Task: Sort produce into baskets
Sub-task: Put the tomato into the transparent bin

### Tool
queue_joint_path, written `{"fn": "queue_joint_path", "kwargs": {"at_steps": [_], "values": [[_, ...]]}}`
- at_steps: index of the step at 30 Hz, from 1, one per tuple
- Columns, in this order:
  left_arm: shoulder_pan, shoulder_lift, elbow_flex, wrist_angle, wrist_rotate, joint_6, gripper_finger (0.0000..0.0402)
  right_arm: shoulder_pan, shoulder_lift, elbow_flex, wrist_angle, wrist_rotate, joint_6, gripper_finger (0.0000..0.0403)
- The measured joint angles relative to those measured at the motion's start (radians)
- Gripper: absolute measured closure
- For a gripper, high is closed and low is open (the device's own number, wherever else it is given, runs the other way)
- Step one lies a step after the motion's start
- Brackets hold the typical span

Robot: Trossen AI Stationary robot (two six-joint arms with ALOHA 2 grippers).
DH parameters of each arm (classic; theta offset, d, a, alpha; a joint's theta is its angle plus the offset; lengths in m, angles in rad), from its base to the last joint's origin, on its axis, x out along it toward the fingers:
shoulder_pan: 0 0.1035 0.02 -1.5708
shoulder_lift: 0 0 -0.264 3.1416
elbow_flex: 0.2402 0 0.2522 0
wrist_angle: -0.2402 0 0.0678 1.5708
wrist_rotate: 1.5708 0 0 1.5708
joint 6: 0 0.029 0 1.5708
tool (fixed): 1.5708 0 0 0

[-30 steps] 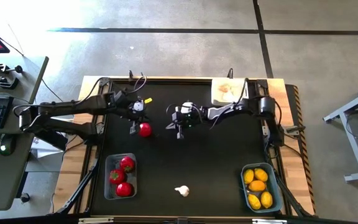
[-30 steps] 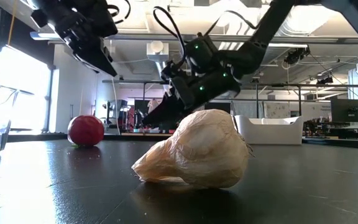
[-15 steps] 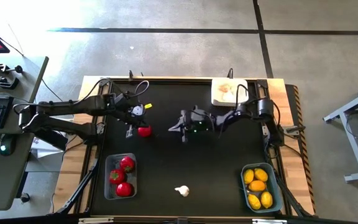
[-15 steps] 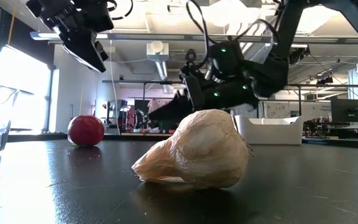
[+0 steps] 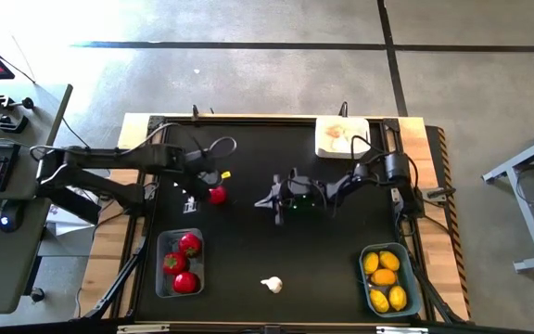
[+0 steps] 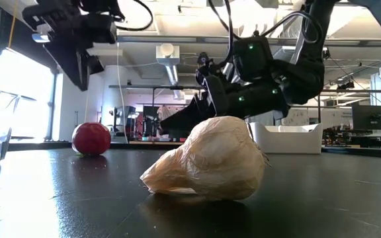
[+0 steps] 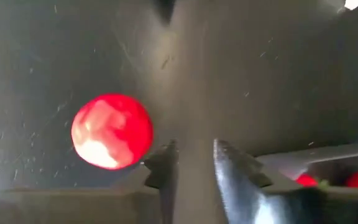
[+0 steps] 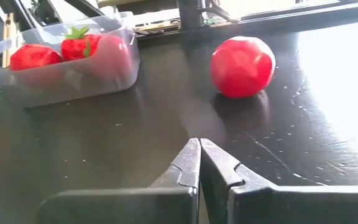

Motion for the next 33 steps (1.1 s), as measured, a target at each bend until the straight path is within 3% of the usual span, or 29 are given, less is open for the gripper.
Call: {"fn": "queue_joint_path", "kwargs": {"at_steps": [9,13,33], "values": [[-0.041,0.201,0.078,-0.075,-0.243,0.000,0.0169,0.021,0.000,0.000,0.000,0.000,0.009,0.0403],[-0.040,0.258,0.110,-0.074,-0.269,0.029,0.0129,0.026,0.000,0.000,0.000,0.000,0.009,0.0403],[0.026,0.435,0.118,-0.047,-0.243,0.150,0.0121,0.028,-0.001,0.001,-0.005,-0.005,-0.027,0.0403]]}}
